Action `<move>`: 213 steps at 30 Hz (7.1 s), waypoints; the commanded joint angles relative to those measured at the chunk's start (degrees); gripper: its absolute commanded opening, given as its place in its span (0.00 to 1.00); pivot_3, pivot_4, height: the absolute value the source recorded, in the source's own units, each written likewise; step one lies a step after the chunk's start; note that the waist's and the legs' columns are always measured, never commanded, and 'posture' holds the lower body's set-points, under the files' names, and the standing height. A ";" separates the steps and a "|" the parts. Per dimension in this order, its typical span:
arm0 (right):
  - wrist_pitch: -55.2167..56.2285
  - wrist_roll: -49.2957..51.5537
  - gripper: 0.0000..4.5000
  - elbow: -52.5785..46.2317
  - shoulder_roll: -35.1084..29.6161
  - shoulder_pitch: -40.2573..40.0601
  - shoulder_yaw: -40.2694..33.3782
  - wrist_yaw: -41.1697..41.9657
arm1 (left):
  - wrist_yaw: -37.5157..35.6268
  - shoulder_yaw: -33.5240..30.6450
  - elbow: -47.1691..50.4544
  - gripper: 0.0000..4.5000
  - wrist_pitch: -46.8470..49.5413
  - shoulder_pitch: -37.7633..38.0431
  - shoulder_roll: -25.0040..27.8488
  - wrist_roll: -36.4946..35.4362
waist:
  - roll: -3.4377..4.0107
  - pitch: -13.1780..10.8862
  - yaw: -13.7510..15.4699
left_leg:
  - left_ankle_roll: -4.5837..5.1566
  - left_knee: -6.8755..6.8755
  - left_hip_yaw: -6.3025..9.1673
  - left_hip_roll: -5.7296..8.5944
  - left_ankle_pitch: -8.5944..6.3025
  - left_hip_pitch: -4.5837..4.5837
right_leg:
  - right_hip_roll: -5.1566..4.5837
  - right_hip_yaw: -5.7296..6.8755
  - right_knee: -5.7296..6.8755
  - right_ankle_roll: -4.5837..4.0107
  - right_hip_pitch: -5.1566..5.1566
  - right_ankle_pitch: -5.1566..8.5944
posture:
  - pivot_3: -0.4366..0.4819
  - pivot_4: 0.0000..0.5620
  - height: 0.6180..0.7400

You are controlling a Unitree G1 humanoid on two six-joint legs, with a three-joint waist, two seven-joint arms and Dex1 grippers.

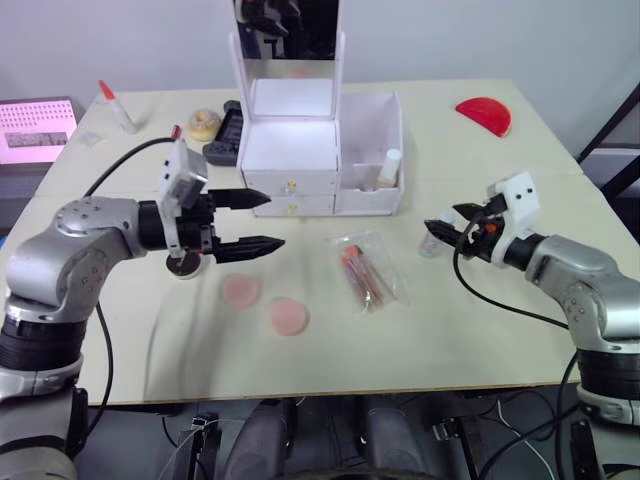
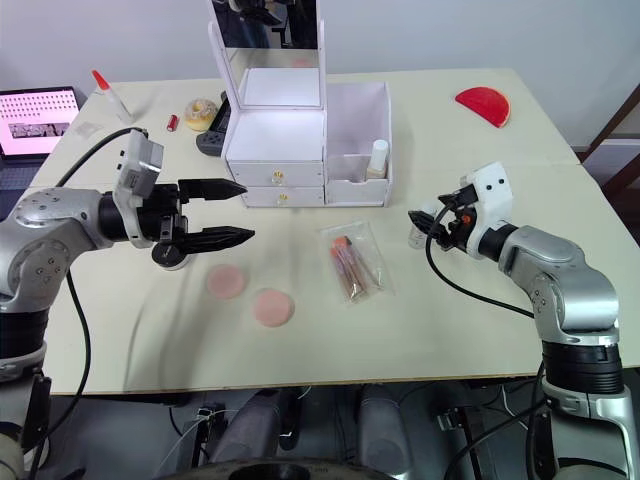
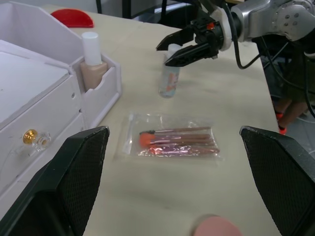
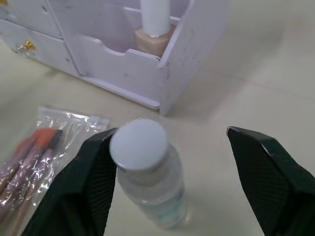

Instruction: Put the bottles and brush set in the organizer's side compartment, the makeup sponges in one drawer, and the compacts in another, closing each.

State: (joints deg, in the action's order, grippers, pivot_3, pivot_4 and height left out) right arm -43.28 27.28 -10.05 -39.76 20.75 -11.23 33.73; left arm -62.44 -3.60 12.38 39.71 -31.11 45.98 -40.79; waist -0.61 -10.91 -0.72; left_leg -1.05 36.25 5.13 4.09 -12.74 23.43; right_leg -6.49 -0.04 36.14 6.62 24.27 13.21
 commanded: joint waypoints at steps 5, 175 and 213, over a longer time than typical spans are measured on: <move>-2.30 2.64 0.75 -4.74 -1.86 1.75 -3.20 0.56 | 0.04 -1.88 1.24 1.00 0.10 -0.51 0.15 -1.16 | 0.00 0.00 -0.02 | 0.00 -0.01 0.00 0.00 0.00 0.00 | 0.00 0.00 0.00 0.00 0.00 0.00 | 0.48 0.27 0.97; 25.12 -0.83 0.99 14.66 -14.94 -27.98 -30.05 30.81 | -3.71 -37.58 -34.62 1.00 -23.33 34.87 14.36 13.07 | -0.08 -0.03 0.13 | 0.06 -0.11 -0.67 -0.92 -0.13 -0.12 | 0.37 -0.52 -0.30 -0.56 0.17 -0.20 | 0.48 0.27 0.97; 3.43 11.32 1.00 -9.62 -12.95 -6.95 1.39 23.96 | 8.25 3.33 10.43 0.81 -2.94 12.95 -5.73 2.67 | -0.18 -0.08 0.24 | 0.09 0.17 -0.66 -0.90 -0.10 -0.07 | 0.65 -0.47 -0.36 -0.50 -0.01 -0.34 | 0.48 0.27 0.97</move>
State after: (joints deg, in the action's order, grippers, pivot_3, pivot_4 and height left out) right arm -38.66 38.46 -19.71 -53.03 12.52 -10.20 58.64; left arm -54.95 -2.29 23.41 37.20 -16.95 41.25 -39.20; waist -0.79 -10.99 -0.48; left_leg -0.96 36.44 4.47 3.19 -12.84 23.35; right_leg -5.84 -0.52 35.79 6.11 24.25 12.87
